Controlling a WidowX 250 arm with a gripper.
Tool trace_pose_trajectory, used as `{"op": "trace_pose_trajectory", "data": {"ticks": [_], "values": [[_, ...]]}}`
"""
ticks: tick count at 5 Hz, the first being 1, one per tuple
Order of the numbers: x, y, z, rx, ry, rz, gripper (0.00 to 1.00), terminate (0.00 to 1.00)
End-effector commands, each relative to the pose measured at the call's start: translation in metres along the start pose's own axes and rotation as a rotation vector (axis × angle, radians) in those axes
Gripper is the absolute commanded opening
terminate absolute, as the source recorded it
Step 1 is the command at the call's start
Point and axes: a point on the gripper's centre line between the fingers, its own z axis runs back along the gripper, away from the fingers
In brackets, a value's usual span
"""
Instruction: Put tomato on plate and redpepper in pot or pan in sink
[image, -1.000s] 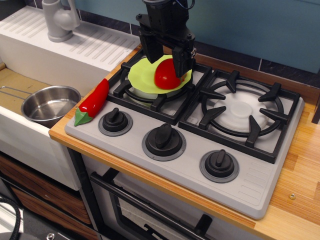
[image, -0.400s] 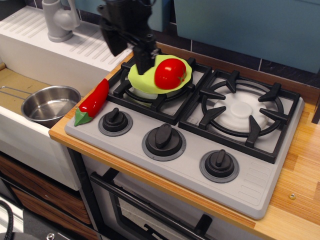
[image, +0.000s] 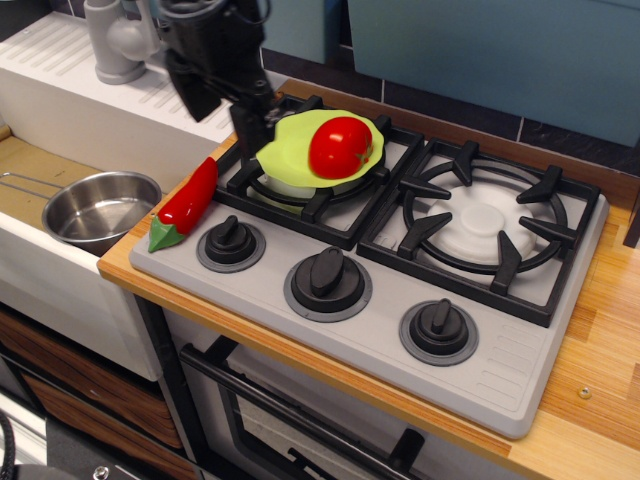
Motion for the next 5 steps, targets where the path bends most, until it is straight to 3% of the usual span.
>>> {"op": "trace_pose_trajectory", "data": {"ticks": [1, 3, 5], "values": [[-0.023, 0.014, 0.006, 0.048, 0.013, 0.109, 1.00, 0.00], [-0.043, 0.017, -0.004, 0.074, 0.016, 0.173, 1.00, 0.00], [-0.045, 0.020, -0.021, -0.003, -0.081, 0.127, 1.00, 0.00]]}}
